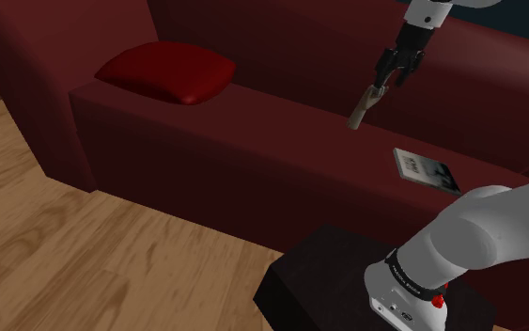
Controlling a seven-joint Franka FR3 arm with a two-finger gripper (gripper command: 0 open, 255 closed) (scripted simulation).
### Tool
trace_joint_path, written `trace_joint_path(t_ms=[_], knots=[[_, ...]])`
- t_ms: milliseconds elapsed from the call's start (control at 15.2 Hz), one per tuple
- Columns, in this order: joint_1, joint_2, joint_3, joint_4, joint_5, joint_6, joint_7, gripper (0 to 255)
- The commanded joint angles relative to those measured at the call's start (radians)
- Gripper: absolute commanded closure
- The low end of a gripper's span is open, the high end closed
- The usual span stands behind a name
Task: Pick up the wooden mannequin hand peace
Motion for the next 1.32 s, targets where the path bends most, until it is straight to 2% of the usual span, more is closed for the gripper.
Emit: trace_joint_path(t_ms=[0, 330, 792, 924, 990, 1254], knots=[[-0.01, 0.053, -0.027, 0.038, -0.017, 0.029, -0.03, 0], [-0.029, 0.16, -0.078, 0.133, -0.036, 0.071, -0.089, 0], [-0.032, 0.16, -0.086, 0.031, -0.043, 0.172, -0.078, 0], [-0.032, 0.16, -0.086, 0.031, -0.043, 0.172, -0.078, 0], [-0.032, 0.161, -0.086, 0.034, -0.043, 0.171, -0.078, 255], [-0.032, 0.162, -0.086, 0.035, -0.042, 0.17, -0.078, 255]])
